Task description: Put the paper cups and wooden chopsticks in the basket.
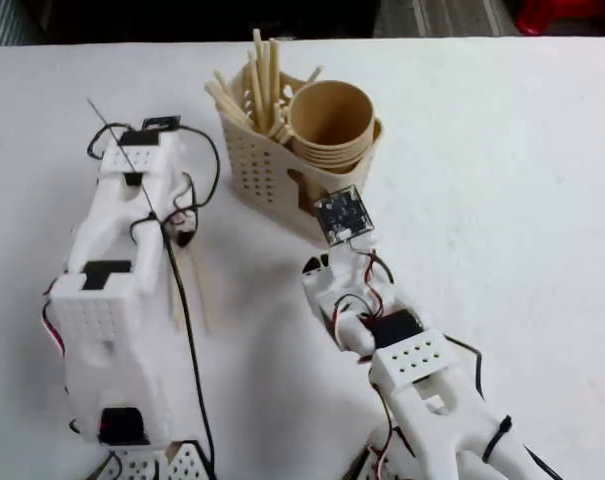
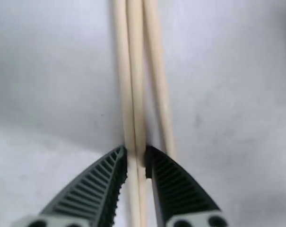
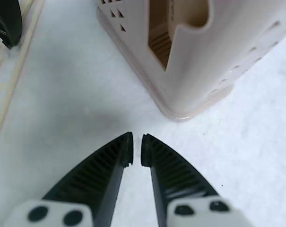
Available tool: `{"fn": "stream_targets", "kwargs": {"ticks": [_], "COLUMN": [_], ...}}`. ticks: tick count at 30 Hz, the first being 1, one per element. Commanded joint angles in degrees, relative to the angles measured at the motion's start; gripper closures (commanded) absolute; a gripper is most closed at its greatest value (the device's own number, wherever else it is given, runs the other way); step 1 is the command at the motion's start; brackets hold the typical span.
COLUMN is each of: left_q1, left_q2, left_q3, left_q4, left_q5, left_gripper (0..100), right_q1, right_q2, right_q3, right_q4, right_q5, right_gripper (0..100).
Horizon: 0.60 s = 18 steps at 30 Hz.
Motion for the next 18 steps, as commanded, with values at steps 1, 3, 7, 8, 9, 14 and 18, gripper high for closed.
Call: {"fn": "stream_targets", "kwargs": {"ticks": [1, 3, 7, 8, 9, 14, 18], "left_q1": [0.04, 0.13, -0.22, -0.22, -0.31, -0.31, -0.75], "left_q2": [1.1, 1.1, 1.1, 1.1, 1.1, 0.4, -6.29], "left_q3": [-2.73, -4.75, -9.23, -10.37, -11.52, -17.14, -16.35], "left_q4": [5.1, 7.65, 12.31, 13.36, 14.51, 20.31, 20.66], "left_q5": [-0.88, -3.08, -4.4, -4.84, -5.36, -5.54, -5.54], "left_gripper": [98, 98, 98, 98, 98, 98, 98], "right_q1": [0.57, 0.57, 0.57, 0.57, 0.57, 0.57, 0.57], "right_q2": [-1.54, -1.54, -1.54, -1.54, -1.54, -1.54, -1.54], "right_q3": [-0.26, -0.26, -0.26, -0.26, -0.26, -0.26, -0.26], "right_q4": [-0.75, -0.75, -0.75, -0.75, -0.75, -0.84, -0.84], "right_q5": [0.26, 0.26, 0.26, 0.26, 0.26, 0.35, 0.44], "right_gripper": [95.0, 95.0, 95.0, 95.0, 95.0, 95.0, 95.0]}}
